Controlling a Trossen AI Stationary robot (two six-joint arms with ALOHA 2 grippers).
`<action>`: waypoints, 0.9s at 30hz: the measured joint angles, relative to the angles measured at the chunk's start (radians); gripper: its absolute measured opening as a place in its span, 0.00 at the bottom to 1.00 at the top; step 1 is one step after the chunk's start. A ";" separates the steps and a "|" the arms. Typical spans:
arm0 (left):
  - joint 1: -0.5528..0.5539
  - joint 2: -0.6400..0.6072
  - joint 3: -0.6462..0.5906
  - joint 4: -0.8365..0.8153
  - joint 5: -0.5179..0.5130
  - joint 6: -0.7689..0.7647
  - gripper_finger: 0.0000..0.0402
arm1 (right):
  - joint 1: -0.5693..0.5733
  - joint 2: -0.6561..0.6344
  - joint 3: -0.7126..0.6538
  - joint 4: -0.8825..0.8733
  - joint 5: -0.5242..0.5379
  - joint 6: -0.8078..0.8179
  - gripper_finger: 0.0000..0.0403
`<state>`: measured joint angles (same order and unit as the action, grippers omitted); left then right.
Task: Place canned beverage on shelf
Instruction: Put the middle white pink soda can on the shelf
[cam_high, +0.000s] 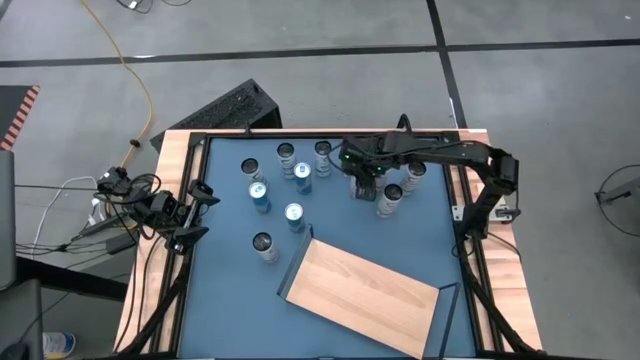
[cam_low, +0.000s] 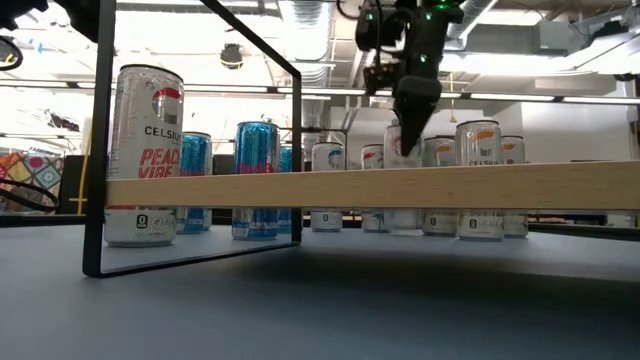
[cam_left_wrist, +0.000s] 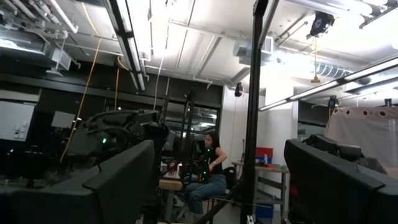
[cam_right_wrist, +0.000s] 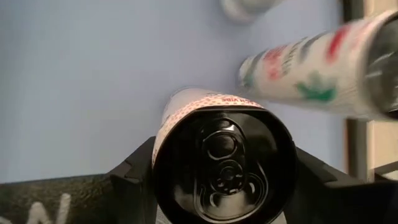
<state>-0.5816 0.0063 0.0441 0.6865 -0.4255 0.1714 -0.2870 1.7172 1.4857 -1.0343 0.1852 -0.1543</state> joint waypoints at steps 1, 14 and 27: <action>0.000 0.000 0.000 0.000 0.000 -0.001 0.87 | 0.007 0.000 0.019 -0.005 0.018 0.006 0.57; 0.000 0.000 0.000 0.004 -0.006 -0.003 0.87 | 0.202 -0.003 0.315 -0.194 0.060 0.326 0.57; 0.000 0.000 0.000 0.003 -0.007 -0.003 0.87 | 0.413 0.005 0.332 -0.196 0.066 0.586 0.57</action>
<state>-0.5819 0.0063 0.0441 0.6899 -0.4324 0.1684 0.1259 1.7222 1.8179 -1.2304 0.2513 0.4315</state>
